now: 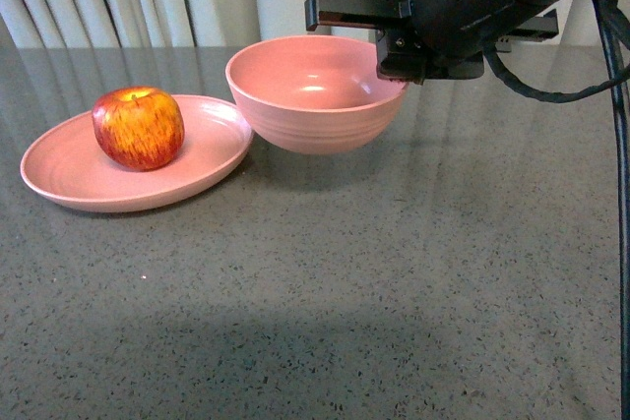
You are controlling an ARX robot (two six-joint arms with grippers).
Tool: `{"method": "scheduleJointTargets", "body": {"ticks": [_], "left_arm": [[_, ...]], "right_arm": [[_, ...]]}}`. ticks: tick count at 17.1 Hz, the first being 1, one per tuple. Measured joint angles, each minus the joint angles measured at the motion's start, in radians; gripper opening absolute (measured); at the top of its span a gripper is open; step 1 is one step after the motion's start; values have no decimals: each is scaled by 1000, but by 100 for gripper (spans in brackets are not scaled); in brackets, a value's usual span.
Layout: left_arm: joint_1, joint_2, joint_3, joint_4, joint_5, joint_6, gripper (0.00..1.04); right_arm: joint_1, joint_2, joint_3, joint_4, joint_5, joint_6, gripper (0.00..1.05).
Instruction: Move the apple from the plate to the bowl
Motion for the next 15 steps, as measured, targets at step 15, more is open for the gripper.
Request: {"method": "scheduleJointTargets", "body": {"ticks": [15], "left_arm": [[0, 0, 0, 0, 0, 0, 98]], "right_arm": [[-9, 110, 36, -5, 35, 42, 3]]}}
